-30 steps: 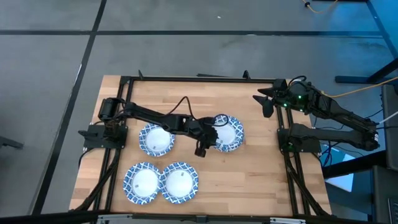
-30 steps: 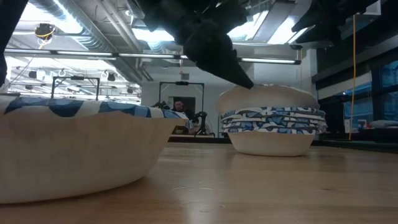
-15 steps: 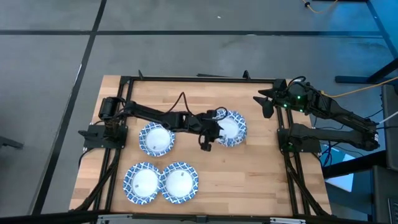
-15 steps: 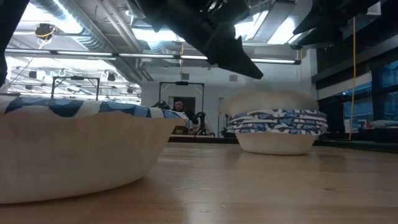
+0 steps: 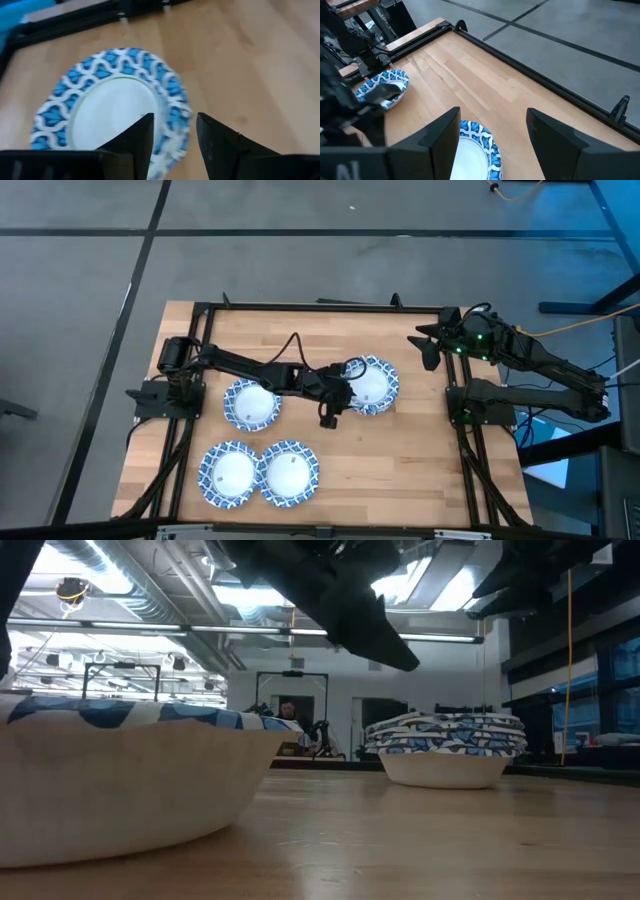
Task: Nest bowls inside each other
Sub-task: Stack the white bowl on top of the white bowl
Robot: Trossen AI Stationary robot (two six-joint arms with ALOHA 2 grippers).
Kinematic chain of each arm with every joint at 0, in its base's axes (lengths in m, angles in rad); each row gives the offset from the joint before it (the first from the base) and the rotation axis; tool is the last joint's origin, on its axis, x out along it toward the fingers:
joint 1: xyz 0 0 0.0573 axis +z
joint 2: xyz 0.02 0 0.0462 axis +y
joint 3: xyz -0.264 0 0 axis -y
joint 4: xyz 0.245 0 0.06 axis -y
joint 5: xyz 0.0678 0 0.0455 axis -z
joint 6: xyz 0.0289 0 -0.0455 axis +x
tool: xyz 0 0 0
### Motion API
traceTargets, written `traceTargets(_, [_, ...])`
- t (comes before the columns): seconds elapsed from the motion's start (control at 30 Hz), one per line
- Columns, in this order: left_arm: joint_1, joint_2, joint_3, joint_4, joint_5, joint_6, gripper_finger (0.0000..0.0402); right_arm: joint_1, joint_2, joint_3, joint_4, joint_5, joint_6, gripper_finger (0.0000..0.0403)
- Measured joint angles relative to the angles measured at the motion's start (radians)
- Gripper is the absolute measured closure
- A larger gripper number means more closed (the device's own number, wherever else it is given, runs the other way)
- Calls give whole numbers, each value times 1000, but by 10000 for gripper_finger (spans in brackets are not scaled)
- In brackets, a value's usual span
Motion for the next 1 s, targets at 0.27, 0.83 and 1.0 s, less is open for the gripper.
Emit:
traceTargets(0.27, [50, -166, -65, -13, 107, -54, 259, 1, -3, 0, -48, 0, 8, 175])
traceTargets(0.83, [106, -771, -614, 43, 106, -308, 258, 35, -7, 0, -42, 0, 12, 175])
traceTargets(1.0, [65, -910, -725, 17, 107, -480, 258, 35, -6, 0, -41, 0, 15, 175])
